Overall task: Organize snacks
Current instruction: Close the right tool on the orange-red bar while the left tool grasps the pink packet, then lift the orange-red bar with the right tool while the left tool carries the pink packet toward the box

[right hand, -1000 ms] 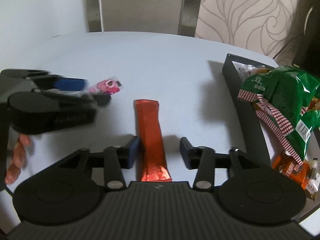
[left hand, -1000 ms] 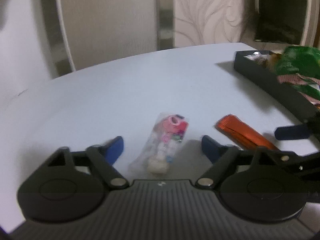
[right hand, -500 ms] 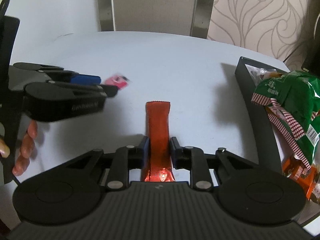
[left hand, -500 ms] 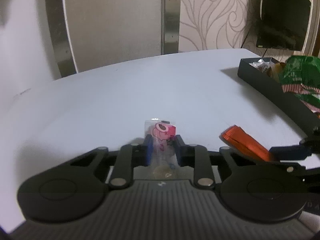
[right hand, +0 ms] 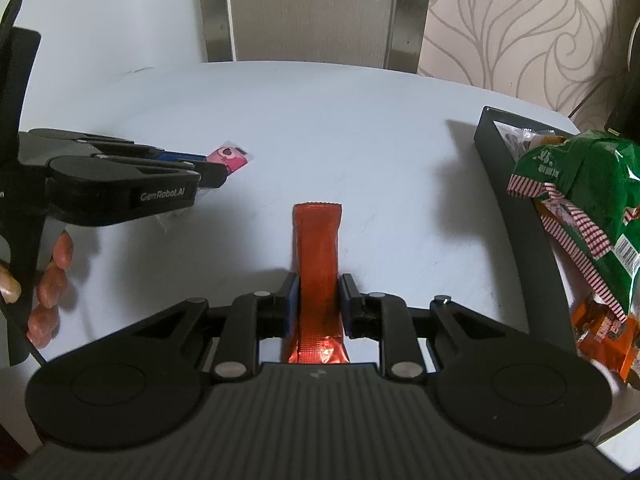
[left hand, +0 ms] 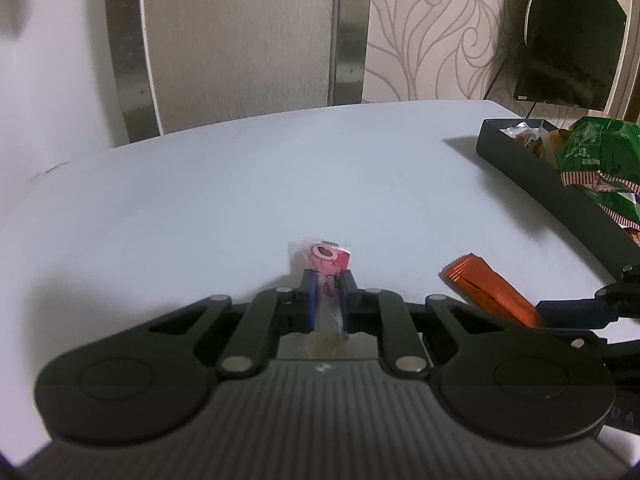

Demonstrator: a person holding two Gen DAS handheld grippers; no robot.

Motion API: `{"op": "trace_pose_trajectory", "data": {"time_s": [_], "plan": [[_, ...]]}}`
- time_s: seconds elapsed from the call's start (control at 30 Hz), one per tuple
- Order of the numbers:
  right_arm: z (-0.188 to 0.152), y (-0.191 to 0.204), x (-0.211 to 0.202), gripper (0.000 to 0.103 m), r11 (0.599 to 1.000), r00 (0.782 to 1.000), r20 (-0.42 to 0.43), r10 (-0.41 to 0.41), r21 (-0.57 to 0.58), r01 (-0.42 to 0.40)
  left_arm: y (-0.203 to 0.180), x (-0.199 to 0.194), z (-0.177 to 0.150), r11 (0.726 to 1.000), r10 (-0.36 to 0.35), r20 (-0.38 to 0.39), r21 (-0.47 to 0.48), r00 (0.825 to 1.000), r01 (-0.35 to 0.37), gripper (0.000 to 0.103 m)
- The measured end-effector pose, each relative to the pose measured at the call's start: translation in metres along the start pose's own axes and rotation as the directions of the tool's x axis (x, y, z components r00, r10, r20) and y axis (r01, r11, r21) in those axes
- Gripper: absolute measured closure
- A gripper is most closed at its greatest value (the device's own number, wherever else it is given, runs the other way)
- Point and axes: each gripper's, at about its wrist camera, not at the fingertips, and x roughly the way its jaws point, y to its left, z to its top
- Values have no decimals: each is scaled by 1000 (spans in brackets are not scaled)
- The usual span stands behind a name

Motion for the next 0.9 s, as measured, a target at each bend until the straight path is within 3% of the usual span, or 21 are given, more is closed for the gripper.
{"op": "trace_pose_trajectory", "data": {"time_s": [0.57,0.9], "plan": [[3,10,3,78,999,999,5,53,-2,-53,7,-10,-6,1000,4,-17,-23,1000,-4,88],[1,2,-1,78,999,999,2,43,16,-43,6,-11,-5,999,12,-26,-33,1000,-13,88]]}}
